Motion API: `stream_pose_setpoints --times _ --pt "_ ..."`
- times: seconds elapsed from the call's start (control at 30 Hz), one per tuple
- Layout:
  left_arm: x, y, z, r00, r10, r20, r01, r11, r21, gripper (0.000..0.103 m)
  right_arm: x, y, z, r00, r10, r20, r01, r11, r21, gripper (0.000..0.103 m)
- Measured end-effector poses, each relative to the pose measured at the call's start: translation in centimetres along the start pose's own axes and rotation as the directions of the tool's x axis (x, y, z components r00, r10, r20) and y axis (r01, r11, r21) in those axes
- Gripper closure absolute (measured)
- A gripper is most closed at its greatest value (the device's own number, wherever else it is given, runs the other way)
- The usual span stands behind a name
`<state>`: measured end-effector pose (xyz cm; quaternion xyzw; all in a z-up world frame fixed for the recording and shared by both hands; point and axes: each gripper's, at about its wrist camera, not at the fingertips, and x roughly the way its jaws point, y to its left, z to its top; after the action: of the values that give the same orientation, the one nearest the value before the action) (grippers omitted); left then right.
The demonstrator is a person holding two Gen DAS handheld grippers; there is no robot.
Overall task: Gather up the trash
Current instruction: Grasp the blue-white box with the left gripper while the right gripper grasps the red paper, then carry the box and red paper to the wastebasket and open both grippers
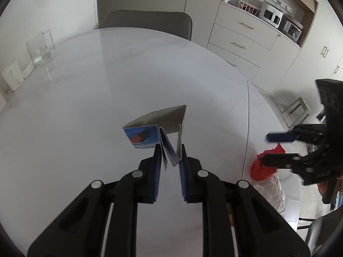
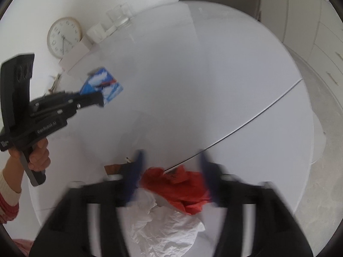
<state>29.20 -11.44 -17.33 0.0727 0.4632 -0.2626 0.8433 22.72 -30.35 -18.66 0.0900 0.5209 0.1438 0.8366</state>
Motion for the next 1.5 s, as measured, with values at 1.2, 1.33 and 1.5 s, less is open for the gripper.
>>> stream_pose_setpoints --times 1.2,1.33,1.5 --pt "-7.2 -5.4 -1.6 0.997 -0.043 0.06 0.038 0.996 0.076 0.087 -9.1 0.4 -4.8 0.995 -0.03 0.091 0.027 0.999 0.03 0.07" --pt "-10.3 -9.7 -3.6 0.995 -0.086 0.055 0.079 0.989 0.129 0.087 -15.1 2.0 -8.7 0.991 -0.029 0.131 0.029 1.0 -0.001 0.07" --pt "-13.7 -16.0 -7.4 0.985 -0.174 0.014 0.168 0.969 0.182 0.087 -21.7 2.8 -16.1 0.991 -0.047 0.126 0.046 0.999 0.013 0.07"
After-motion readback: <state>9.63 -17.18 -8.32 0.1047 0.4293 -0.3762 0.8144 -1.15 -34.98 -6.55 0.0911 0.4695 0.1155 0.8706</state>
